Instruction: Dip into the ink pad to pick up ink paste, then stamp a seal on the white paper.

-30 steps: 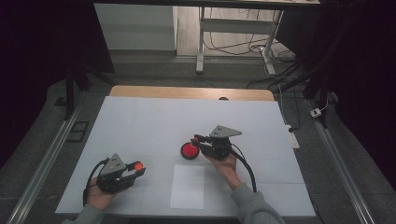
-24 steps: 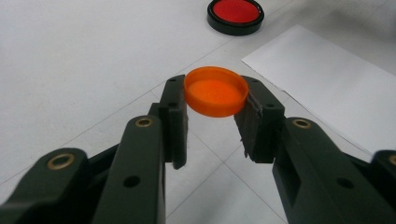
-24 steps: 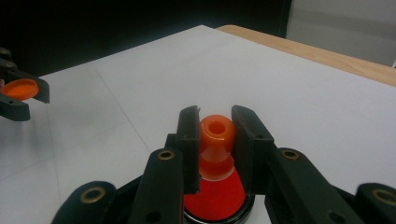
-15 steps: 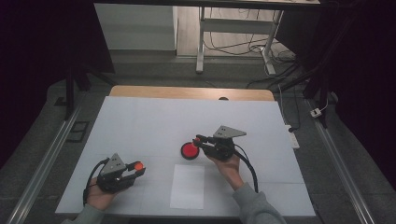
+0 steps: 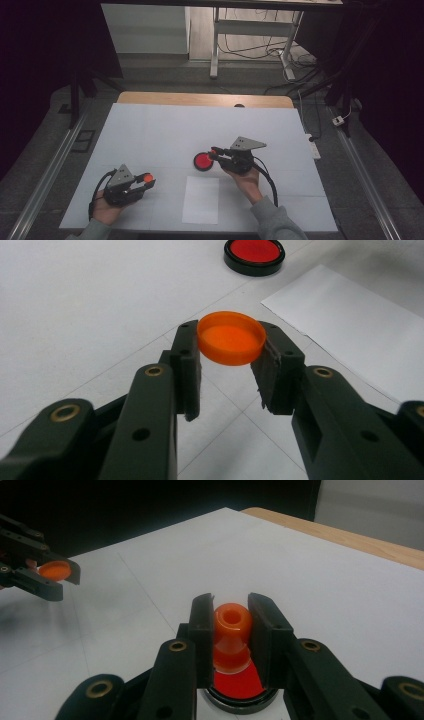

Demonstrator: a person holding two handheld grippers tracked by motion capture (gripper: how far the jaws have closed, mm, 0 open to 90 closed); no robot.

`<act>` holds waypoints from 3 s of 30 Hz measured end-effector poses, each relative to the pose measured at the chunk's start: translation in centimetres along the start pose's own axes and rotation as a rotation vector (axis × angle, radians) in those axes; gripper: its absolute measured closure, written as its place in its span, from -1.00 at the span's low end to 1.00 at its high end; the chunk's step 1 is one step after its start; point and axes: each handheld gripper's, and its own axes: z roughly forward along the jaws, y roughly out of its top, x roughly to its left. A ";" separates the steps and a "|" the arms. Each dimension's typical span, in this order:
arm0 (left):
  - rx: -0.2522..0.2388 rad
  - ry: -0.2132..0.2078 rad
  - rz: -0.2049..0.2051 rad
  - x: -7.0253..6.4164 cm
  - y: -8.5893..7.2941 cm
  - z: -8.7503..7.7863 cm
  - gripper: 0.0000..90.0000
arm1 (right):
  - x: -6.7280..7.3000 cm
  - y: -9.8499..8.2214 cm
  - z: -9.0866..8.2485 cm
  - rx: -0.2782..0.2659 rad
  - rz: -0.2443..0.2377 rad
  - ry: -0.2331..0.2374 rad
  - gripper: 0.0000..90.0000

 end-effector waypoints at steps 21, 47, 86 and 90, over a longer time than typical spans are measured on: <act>0.001 0.003 0.001 0.0 0.0 0.0 0.43 | 0.7 -0.2 -1.4 0.010 -0.018 0.007 0.61; 0.005 -0.001 0.004 0.1 0.0 0.2 0.43 | 1.9 -1.1 -3.1 0.024 -0.024 0.042 0.61; 0.010 -0.003 0.005 0.0 0.0 0.4 0.43 | 5.6 -2.9 -1.6 0.117 -0.078 0.165 0.61; 0.011 -0.004 0.005 0.0 0.0 0.4 0.43 | 5.7 -3.1 -1.4 0.127 -0.082 0.170 0.61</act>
